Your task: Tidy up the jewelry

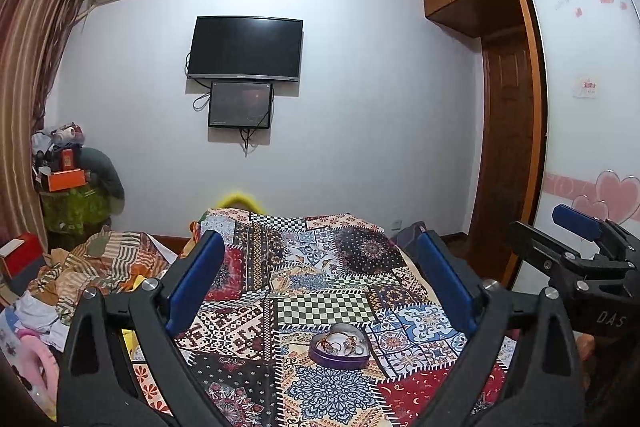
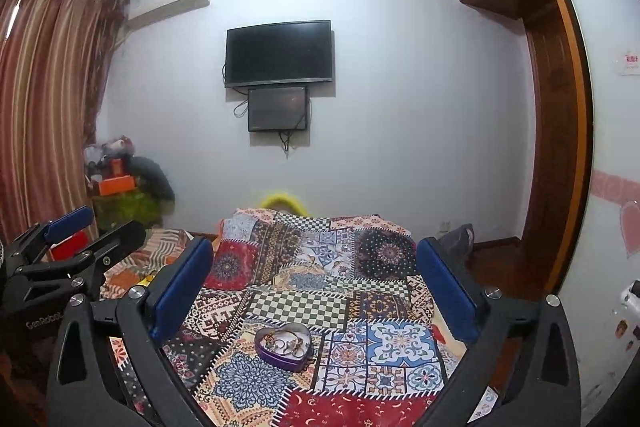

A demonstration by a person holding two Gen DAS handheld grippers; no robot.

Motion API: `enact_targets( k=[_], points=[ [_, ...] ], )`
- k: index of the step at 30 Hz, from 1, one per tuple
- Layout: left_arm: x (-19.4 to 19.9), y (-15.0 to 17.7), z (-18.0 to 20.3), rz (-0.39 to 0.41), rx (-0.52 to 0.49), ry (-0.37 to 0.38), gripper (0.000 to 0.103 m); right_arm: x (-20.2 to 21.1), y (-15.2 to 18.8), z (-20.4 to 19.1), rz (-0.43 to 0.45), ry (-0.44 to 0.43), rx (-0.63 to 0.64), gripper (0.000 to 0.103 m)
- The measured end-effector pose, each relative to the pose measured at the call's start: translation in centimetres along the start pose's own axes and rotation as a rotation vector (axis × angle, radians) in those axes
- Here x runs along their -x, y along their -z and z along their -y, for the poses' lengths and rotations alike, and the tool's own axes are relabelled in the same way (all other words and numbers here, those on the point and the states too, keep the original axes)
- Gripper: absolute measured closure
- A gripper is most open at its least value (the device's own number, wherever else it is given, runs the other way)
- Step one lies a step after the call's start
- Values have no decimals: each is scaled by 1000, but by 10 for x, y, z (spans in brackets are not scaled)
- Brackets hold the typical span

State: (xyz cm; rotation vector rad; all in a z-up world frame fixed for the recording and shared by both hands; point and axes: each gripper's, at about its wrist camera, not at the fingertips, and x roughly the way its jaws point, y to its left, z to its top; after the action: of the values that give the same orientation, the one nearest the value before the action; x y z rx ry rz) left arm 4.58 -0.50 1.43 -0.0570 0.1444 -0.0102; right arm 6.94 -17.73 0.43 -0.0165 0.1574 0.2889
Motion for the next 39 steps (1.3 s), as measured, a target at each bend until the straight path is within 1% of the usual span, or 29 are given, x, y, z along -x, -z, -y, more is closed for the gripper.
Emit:
enact_targets(
  k=[39],
  points=[
    [-4,4,8,-18,-23,18,6,4,-2,6,-14,-2,-20,2]
  ],
)
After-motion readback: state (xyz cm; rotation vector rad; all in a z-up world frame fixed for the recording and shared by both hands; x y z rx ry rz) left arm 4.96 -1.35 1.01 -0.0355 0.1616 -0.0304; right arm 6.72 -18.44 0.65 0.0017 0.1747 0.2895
